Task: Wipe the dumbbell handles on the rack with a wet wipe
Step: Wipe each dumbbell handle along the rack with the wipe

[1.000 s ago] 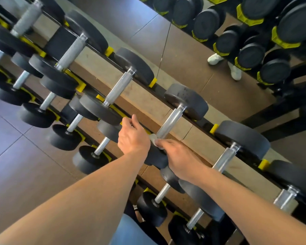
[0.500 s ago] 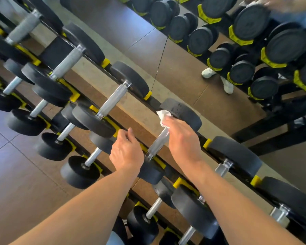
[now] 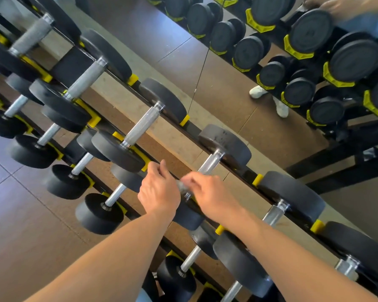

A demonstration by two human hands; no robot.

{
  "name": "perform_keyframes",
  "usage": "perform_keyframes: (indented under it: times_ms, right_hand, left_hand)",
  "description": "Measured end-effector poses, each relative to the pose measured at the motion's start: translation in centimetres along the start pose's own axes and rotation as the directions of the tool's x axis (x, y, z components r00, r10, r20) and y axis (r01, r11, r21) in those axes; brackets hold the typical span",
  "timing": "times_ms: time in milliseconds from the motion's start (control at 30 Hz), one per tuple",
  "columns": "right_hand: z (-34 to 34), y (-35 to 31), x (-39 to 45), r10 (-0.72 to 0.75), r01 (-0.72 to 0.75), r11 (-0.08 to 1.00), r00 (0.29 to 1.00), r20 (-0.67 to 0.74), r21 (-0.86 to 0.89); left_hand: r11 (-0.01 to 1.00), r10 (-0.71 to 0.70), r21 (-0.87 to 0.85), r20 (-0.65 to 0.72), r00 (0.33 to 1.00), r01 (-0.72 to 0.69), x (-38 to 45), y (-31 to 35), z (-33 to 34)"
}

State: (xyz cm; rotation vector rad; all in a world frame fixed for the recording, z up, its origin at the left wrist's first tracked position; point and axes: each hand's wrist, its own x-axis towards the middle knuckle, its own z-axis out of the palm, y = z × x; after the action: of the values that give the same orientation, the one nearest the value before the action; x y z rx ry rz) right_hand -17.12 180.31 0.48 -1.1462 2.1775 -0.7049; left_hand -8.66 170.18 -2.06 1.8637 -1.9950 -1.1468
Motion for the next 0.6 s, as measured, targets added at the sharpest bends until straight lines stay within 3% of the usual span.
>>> perform_keyframes:
  times_ms: [67, 100, 167, 233, 300, 367, 467, 600]
  right_hand:
    - [-1.4, 0.1, 1.8, -0.164, 0.119, 0.975, 0.955, -0.247, -0.188]
    - [-2.0, -0.1, 2.8, -0.244, 0.139, 0.928, 0.929, -0.279, -0.347]
    - [-3.1, -1.1, 4.5, -0.232, 0.13, 0.77, 0.969, -0.084, -0.625]
    - [-3.4, -2.0, 4.9, -0.062, 0.112, 0.604, 0.994, 0.094, -0.789]
    - [-3.3, -2.3, 4.7, 0.052, 0.09, 0.535, 0.989, 0.139, -0.84]
    - [-2.3, -2.1, 4.4, 0.069, 0.12, 0.51, 0.981, 0.18, -0.852]
    - [-0.1, -1.9, 3.7, 0.022, 0.139, 0.586, 0.982, 0.188, -0.798]
    - [1.1, -1.7, 2.2, 0.042, 0.073, 0.875, 0.973, 0.225, -0.478]
  left_hand:
    - [1.0, 0.004, -0.012, -0.005, 1.0, -0.004, -0.1, 0.0, 0.0]
    - [1.0, 0.006, -0.011, -0.01, 1.0, -0.006, -0.1, 0.0, 0.0]
    - [1.0, 0.016, -0.009, -0.024, 1.0, -0.016, -0.2, 0.1, 0.0]
    - [1.0, 0.015, -0.008, -0.019, 1.0, -0.015, -0.2, 0.0, 0.1]
    - [1.0, 0.011, -0.015, -0.012, 1.0, -0.011, -0.1, -0.1, 0.1]
    - [1.0, 0.014, -0.022, -0.013, 1.0, -0.015, -0.2, -0.1, 0.0]
    - [1.0, 0.015, -0.024, -0.015, 1.0, -0.016, -0.2, 0.0, 0.0]
    - [1.0, 0.009, -0.021, -0.005, 1.0, -0.009, -0.2, 0.0, -0.2]
